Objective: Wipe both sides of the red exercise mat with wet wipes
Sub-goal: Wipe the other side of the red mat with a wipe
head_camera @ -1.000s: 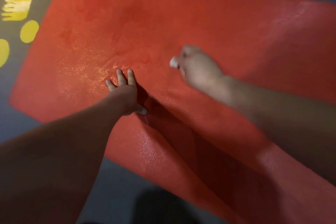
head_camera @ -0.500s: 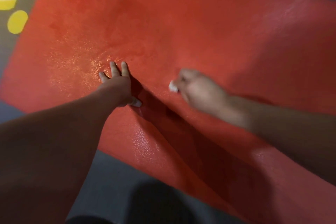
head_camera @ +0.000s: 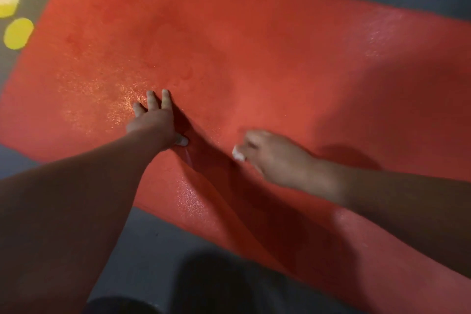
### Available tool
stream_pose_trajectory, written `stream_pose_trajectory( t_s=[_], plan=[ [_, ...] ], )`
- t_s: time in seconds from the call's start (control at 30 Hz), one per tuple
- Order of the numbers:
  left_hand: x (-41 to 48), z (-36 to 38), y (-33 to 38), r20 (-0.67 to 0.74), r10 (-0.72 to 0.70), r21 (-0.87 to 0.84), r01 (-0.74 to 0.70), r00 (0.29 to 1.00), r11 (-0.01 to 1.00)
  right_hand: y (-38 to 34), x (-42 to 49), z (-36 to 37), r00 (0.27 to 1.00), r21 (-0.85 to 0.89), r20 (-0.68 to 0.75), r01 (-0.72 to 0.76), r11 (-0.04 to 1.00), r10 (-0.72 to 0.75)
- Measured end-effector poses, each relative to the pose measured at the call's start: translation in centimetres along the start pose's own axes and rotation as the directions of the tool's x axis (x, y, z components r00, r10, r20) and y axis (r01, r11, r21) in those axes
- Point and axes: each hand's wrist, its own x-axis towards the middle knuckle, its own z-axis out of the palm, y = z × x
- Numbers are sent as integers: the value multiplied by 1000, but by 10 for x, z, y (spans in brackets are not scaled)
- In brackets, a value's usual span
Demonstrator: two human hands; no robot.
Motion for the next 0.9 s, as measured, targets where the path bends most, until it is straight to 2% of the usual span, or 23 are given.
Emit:
stream_pose_trajectory(
  t_s=[0.07, 0.1, 0.17, 0.23, 0.3, 0.37, 0.47, 0.53, 0.57, 0.63, 0.7, 0.77, 0.83, 0.9],
  plan=[
    [-8, 5, 5, -27, -30, -8, 30, 999, 1000, 0, -9, -8, 994, -30, 76, 77, 997, -74],
    [-13, 8, 8, -37, -29, -14, 28, 999, 1000, 12, -6, -14, 996, -64, 73, 54, 997, -49],
    [-20, 16, 16, -67, 25, -20, -27, 997, 999, 52, 5, -26, 992, -117, -48, -125, 985, 120],
    [-28, 24, 26, -68, 93, -40, -96, 993, 995, 87, 10, -41, 930, -88, -204, -328, 941, 305],
    [-37, 31, 35, -5, 132, -91, -132, 991, 987, 93, 9, -40, 878, -42, -270, -421, 906, 395],
    [-42, 33, 37, 45, 159, -142, -151, 986, 978, 67, 3, -26, 910, -23, -224, -362, 932, 348],
    [-45, 30, 38, 87, 169, -116, -158, 982, 981, 19, -22, -3, 993, -12, -57, -103, 995, 102],
    [-45, 29, 42, 107, 157, -96, -148, 982, 984, 14, -30, -7, 998, -48, 55, 0, 999, 3],
    [-44, 30, 44, 101, 153, -83, -145, 983, 986, 25, -28, -13, 998, -73, 64, -7, 997, 12],
    [-44, 34, 49, 75, 146, -58, -142, 986, 988, 58, -20, -27, 983, -95, -55, -177, 979, 173],
    [-45, 37, 51, 61, 134, -63, -130, 989, 989, 90, -16, -43, 908, -86, -226, -379, 921, 353],
    [-45, 37, 52, 51, 135, -56, -132, 990, 990, 93, -17, -42, 864, -57, -267, -455, 889, 426],
    [-45, 37, 52, 47, 132, -47, -129, 990, 991, 63, -27, -26, 923, -64, -179, -355, 933, 339],
    [-44, 39, 53, 45, 127, -46, -125, 991, 991, 20, -46, -9, 986, -14, -65, -155, 988, 154]
  ],
)
